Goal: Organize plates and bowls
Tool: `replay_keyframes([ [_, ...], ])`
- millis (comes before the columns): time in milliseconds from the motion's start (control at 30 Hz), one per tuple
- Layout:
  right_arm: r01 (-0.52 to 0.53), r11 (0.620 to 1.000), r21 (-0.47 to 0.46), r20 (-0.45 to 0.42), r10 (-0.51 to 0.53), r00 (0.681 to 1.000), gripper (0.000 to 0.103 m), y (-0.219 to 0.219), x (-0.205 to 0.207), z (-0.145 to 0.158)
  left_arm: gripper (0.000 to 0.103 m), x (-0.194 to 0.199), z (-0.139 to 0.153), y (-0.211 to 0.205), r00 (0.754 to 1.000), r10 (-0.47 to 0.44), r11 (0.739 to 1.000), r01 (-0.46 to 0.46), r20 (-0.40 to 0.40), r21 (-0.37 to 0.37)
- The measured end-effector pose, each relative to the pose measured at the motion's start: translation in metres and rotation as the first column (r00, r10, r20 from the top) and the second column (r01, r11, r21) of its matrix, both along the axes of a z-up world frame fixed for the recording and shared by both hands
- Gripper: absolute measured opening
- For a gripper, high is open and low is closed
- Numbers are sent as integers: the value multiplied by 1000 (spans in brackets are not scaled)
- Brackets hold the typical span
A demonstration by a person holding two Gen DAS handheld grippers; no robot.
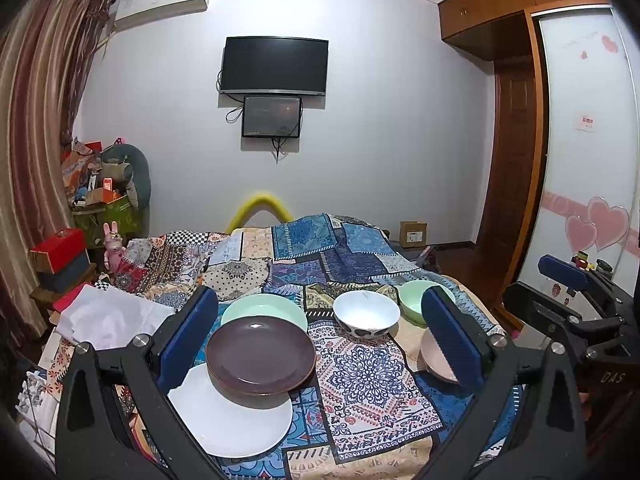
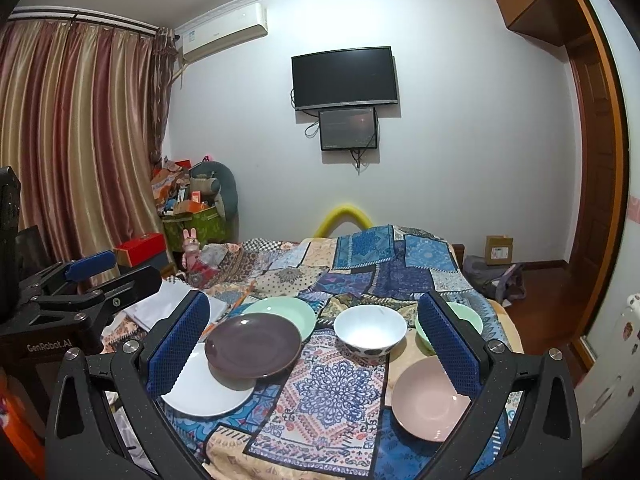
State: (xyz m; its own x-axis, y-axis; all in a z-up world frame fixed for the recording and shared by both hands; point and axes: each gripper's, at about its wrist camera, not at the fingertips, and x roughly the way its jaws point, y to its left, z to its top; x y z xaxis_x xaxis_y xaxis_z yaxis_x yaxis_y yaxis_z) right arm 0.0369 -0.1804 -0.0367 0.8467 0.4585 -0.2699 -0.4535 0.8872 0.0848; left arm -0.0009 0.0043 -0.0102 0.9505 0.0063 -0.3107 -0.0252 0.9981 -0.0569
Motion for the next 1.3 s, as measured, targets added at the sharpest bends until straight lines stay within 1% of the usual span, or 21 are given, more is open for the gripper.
replay_keyframes([
  [1300, -2, 1000, 13, 3, 2, 1000, 103, 4, -1, -1, 103, 0, 0, 1, 1000, -9, 1000, 9, -9, -4],
])
